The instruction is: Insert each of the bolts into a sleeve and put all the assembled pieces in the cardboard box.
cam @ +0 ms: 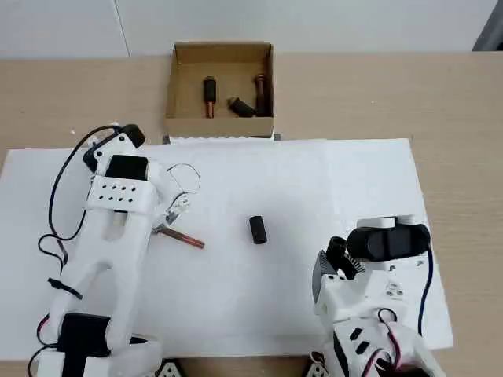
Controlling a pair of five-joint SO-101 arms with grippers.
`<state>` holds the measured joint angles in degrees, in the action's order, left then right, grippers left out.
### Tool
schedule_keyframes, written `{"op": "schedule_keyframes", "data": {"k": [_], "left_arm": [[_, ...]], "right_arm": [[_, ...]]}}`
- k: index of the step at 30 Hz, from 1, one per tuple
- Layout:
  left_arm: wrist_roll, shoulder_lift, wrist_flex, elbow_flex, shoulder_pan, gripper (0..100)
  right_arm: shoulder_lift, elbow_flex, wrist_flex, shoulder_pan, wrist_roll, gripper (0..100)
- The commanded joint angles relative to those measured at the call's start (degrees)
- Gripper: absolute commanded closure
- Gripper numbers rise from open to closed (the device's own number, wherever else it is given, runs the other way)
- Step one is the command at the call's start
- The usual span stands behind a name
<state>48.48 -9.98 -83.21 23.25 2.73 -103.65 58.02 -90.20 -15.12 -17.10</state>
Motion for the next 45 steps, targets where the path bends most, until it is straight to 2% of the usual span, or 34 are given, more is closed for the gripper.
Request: {"op": "schedule_keyframes", "data": {"k": [1,21,25,33,45], "left_arm": [[0.44,-0.18,0.88,-2.15,-0.18,87],[1.14,9.05,2.37,-0.40,-0.62,86],[1.14,11.52,3.78,-0.40,-2.55,86],[0.97,14.77,8.09,-0.40,-4.57,100],[0.97,18.64,8.35,-1.27,-4.48,99]], "right_arm": [[-0.22,-0.26,1.19,0.31,-0.09,99.5],[-0.22,1.49,1.63,0.22,-0.09,99.5],[-0.22,1.49,1.63,0.22,-0.09,99.5],[-0.22,1.49,1.63,0.22,-0.09,99.5],[-0.22,1.14,1.71,0.22,-0.09,99.5]]}}
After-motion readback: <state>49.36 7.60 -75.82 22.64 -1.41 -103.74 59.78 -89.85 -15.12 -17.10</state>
